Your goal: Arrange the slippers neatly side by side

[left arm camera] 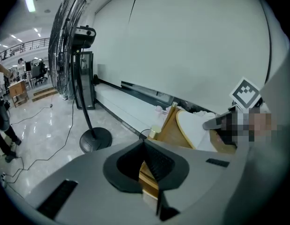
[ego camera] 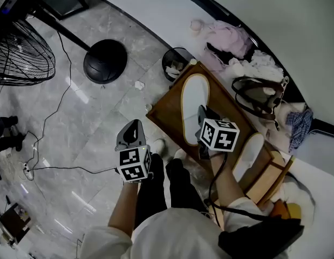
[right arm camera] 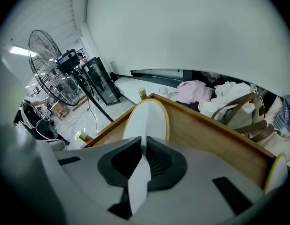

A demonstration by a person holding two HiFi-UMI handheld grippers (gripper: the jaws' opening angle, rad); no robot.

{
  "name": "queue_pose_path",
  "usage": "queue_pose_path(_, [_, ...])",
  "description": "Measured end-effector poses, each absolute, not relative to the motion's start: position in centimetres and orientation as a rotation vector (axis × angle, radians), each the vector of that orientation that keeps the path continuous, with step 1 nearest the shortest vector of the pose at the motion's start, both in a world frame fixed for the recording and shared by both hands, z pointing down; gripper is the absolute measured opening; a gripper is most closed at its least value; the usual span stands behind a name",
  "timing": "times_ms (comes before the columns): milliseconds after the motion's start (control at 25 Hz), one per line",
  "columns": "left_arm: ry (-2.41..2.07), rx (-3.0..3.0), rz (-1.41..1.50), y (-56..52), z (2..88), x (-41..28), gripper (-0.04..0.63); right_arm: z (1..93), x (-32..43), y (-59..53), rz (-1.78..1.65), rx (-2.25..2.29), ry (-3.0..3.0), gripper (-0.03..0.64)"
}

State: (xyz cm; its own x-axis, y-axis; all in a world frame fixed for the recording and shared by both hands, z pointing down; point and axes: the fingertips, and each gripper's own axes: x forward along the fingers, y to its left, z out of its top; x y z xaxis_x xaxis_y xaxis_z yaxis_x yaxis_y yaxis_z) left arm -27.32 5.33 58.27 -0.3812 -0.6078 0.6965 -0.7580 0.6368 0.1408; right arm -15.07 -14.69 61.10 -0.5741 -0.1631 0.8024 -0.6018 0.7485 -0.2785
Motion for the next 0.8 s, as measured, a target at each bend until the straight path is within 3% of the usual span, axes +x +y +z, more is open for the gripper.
queue_pose_path(800, [-2.085, 1.272, 0.3, 1.2, 54.2, -25.3, 0.015, 56.2, -9.7, -16.7, 0.87, 0.822, -2.147, 0.046])
